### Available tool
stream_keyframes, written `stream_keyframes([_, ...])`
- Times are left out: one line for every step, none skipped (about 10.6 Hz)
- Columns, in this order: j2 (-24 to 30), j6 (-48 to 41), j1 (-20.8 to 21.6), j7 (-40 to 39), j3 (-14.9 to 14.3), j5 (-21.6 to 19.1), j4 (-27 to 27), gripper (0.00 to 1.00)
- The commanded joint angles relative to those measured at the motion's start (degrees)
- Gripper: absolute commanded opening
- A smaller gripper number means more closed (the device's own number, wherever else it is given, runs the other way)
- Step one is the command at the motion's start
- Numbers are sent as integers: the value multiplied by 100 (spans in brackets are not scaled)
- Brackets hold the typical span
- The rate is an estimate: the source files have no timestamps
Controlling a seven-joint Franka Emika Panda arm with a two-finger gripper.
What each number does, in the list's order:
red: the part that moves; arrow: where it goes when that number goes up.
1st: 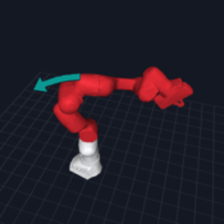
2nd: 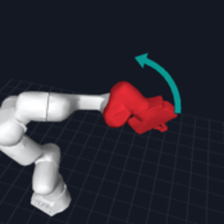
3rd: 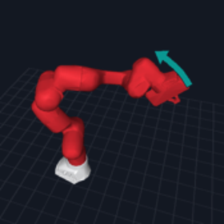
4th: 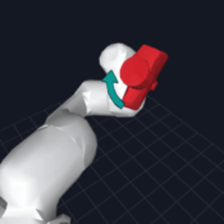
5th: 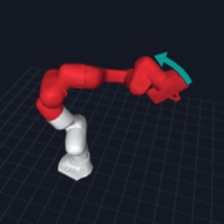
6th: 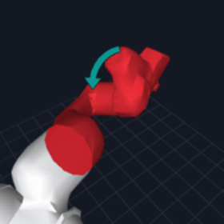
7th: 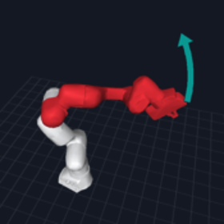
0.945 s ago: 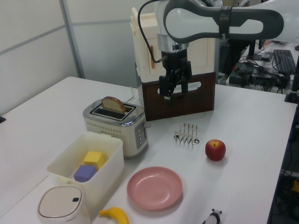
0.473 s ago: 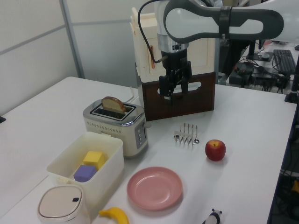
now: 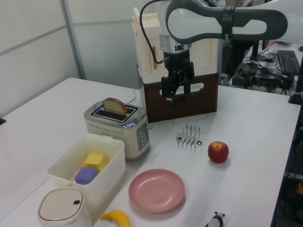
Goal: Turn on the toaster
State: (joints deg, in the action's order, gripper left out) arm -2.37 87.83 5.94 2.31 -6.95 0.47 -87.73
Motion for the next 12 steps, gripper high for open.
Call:
stream_keyframes([62, -109, -14, -179, -43, -65, -60, 100])
stream_keyframes([62, -109, -5, -179, -43, -65, -60, 100])
stream_keyframes([62, -109, -14, -179, -43, -65, -60, 100])
stream_keyframes([62, -83, -23, -179, -52, -73, -60, 100])
stream_keyframes([62, -65, -32, -187, -52, -74, -60, 100])
stream_keyframes([53, -56, -23, -248, -52, -74, -60, 100])
stream_keyframes([53, -56, -23, -284, -52, -82, -60, 100])
stream_keyframes([27, -30, -23, -293, -52, -91, -60, 100])
stream_keyframes([18, -12, -23, -293, -52, -100, -60, 100])
stream_keyframes([18, 23, -23, -293, -52, -109, -60, 100])
stream_keyframes([9, 23, -23, -293, -52, -117, -60, 100])
stream_keyframes([9, 23, -32, -371, -52, -117, -60, 90])
